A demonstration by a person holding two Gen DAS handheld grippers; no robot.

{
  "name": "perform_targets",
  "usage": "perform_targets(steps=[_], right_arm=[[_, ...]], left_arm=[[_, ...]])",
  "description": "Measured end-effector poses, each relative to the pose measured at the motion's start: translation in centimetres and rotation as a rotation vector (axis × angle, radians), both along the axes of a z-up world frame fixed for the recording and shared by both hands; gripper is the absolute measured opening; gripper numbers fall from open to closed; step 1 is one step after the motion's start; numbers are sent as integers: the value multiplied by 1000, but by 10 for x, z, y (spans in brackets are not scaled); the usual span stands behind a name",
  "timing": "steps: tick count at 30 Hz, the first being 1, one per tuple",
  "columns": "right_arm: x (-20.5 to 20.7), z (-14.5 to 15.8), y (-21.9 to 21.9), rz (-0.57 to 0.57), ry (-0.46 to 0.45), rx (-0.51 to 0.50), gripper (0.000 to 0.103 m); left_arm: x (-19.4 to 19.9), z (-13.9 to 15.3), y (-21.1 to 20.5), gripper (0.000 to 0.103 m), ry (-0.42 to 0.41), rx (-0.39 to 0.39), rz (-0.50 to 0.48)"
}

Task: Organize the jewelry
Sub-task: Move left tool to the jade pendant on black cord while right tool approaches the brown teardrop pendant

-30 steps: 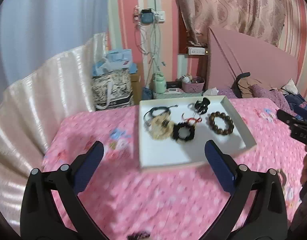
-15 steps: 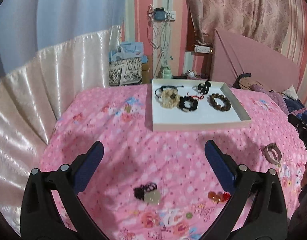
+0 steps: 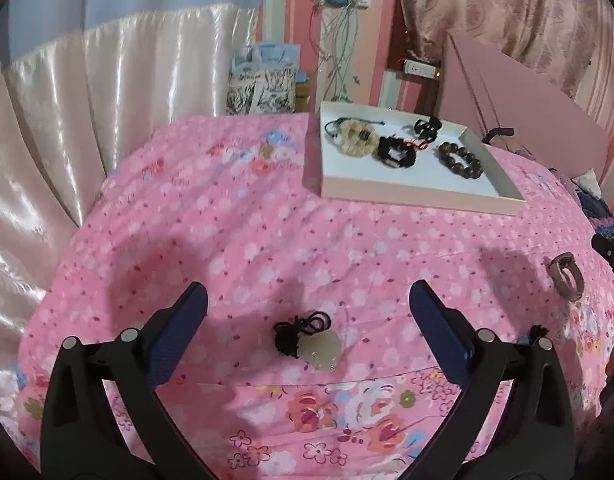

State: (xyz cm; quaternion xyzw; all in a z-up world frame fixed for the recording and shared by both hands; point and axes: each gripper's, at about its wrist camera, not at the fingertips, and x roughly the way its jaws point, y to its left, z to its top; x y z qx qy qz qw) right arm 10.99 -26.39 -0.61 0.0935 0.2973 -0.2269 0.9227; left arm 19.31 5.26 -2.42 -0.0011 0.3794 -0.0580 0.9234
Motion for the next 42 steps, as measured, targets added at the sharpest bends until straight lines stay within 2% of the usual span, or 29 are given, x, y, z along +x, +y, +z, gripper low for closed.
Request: perform_targets(steps=[6,13,20,25,27,29,31,32,42], right_arm=[[6,-15,7,10,69,-39,95],[14,-31,15,35,147,-74,95],[10,-26,28,73,133,-73,95],[0,-32,48,136,134,-9,94],[-2,-34,57,149,140,-16,94],[0,-41,64,170,176,-20,85],[3,-49,66,194,206,17,60],[4,-53,66,205,219,38,56],[-1,-58,70,246,210,99,54]], left_arm=[[3,-19,0,100,31,42,19],[7,-26,-2,99,54,60,15],[5,-29,-11,99,51,107,-8],[5,-30,-9,92,70,78,-14],[5,-31,-7,92,74,73,-11],[4,-31,-6,92,74,74,-6],[3,-33,-6,89,78,80,-7],[2,-34,-5,87,81,82,-6],[1,-38,0,79,109,66,-5]])
